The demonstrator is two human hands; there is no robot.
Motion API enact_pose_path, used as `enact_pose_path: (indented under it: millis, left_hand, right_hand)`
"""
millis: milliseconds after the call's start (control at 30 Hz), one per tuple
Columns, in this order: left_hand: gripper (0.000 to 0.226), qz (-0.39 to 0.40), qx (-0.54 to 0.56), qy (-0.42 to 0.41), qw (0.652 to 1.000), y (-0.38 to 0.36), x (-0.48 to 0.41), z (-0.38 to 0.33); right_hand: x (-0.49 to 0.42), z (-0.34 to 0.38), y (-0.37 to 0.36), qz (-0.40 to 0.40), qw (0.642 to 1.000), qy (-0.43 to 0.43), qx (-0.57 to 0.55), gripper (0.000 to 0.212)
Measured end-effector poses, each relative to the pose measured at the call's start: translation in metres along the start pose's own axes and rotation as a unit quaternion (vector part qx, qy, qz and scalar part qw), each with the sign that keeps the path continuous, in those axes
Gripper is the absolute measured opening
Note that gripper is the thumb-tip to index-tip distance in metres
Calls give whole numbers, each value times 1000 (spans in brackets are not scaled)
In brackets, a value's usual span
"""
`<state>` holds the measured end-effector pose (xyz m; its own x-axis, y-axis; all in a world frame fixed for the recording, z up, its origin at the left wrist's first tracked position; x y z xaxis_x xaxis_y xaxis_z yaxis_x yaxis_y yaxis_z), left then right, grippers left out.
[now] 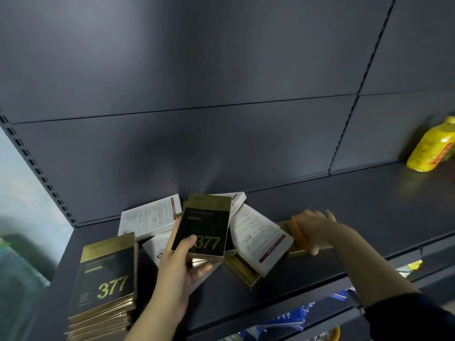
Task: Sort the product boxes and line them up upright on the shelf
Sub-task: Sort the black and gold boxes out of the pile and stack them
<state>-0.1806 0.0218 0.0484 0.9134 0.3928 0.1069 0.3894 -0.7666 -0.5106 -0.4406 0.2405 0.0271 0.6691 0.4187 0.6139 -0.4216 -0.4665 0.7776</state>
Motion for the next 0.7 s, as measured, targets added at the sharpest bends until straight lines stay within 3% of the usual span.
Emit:
enact_pose_path:
  millis: [67, 133, 200, 267, 333, 400, 433, 467, 533, 700]
  left_hand:
    - [38, 14, 0, -7, 1000, -2, 1, -3]
    - [38, 18, -4, -14, 1000, -2, 1, -6]
    - [38, 14, -7, -19, 1000, 0, 0, -7]
    - [36, 8, 10, -19, 1000, 2, 1, -6]
    - [42, 10, 36, -12, 999, 2, 2, -3]
    - [53, 9, 58, -4, 998, 2, 3, -2]
    - [56, 10, 61, -3, 998, 2, 4, -3]
    - [58, 14, 61, -4, 998, 2, 4, -4]
    - [58, 19, 53, -8, 998, 1, 4, -7]
    - [50, 5, 15, -44, 999, -1, 11, -18]
  right_hand:
    - [11, -16, 18, -36, 995, -89, -10, 91]
    - [24, -33, 35, -99, 978, -146, -109, 89]
    - [32, -38, 44, -144, 940, -94, -294, 88]
    - [40, -19, 50, -136, 836, 47, -530, 78]
    - [47, 12, 56, -92, 686, 177, -700, 56]
    - [56, 43, 62, -31, 530, 271, -803, 42]
    - [60, 57, 65, -7, 478, 301, -825, 43]
    - [65, 70, 68, 14, 449, 324, -832, 45]
    - [73, 93, 71, 44, 433, 345, -832, 49]
    - [87, 132, 75, 81, 459, 384, -797, 53]
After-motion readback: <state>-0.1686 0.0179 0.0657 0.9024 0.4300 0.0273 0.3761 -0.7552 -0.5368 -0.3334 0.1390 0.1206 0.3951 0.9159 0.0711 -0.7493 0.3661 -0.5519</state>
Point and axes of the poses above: each hand's wrist, its own x-axis away from the middle knuckle, its own y-axis out of the back of the hand, z = x × y, the point moved 7 cm from there along -x, towards the middle knuckle, and after that the axes turned 15 degrees about z, right-handed, at the moved point
